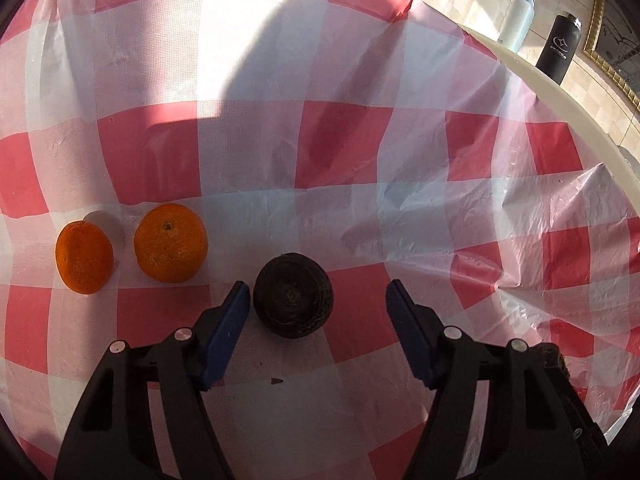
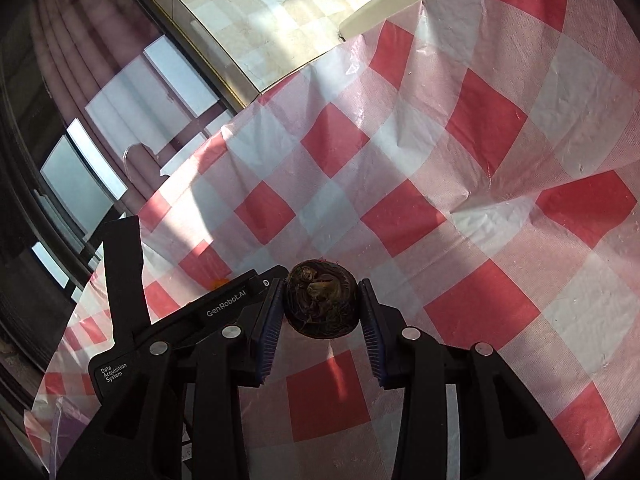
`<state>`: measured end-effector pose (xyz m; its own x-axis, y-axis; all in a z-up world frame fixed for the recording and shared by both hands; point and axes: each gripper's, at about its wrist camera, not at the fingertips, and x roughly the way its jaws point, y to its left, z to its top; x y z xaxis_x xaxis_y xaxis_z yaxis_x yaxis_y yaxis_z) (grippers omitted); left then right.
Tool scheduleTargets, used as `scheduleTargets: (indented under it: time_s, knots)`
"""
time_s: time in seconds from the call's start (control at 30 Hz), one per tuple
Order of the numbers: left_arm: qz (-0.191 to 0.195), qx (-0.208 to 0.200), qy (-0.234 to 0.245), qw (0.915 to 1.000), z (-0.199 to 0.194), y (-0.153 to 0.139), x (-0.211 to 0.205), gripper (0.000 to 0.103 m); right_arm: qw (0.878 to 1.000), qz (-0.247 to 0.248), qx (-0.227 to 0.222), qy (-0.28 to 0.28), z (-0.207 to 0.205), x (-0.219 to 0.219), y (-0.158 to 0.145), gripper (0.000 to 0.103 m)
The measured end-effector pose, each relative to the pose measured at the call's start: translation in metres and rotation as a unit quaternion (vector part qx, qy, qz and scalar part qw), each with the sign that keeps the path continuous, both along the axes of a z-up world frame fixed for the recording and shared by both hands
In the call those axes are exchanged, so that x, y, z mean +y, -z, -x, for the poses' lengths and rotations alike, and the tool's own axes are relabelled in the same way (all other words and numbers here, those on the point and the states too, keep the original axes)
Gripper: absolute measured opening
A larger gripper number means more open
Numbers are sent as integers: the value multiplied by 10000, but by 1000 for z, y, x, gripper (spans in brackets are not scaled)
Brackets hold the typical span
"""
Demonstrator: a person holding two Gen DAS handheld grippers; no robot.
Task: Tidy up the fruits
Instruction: 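Grasp the smaller dark round fruit with the left tool while the right holds its fruit, then carry both dark fruits over the purple box and open both tools to drop them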
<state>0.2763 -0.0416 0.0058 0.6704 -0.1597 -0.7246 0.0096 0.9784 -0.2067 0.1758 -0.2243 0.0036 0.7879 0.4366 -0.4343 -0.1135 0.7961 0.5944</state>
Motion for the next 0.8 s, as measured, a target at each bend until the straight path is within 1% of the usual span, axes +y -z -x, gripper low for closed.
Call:
scheduleTargets:
  time_s: [0.03,0.07,0.1,0.17,0.2,0.23,0.27,0.4,0.5,0.57,0.7,0.8]
  knots:
    - [-78,11,11,10000,-1,1,-1,64,10000,-4,10,0,0,0,0,38]
    - [-139,19,21,9999,-2,1,-2,62,10000,-4,18,-9,0,0,1,38]
    - [-172,14,25,9998,-1,1,-3,61,10000,0,26,-18,0,0,1,38]
    - [-170,12,39,9998,-1,2,-2,55,10000,26,30,-16,0,1,1,38]
    - [-176,12,31,9998,0,2,-2,54,10000,50,26,-18,0,2,1,38]
    - [-176,18,17,9998,0,3,-1,45,10000,76,24,-25,0,2,1,38]
    - [-171,24,33,9998,1,3,0,40,9999,108,17,-24,1,3,0,38]
    - [-192,-64,76,9998,8,1,1,39,9998,205,-20,-25,2,6,0,38]
    - [-468,-306,37,9984,23,-6,-2,39,9996,263,-74,-38,3,7,-1,38]
    - [-561,-406,-13,9976,34,-9,-4,39,9995,306,-84,-38,3,7,-1,38]
    - [-507,-537,-106,9972,58,-18,1,39,9995,315,-78,-45,2,7,-1,38]
    - [-584,-580,-122,9965,76,-21,4,39,9995,304,-77,-50,3,7,-1,38]
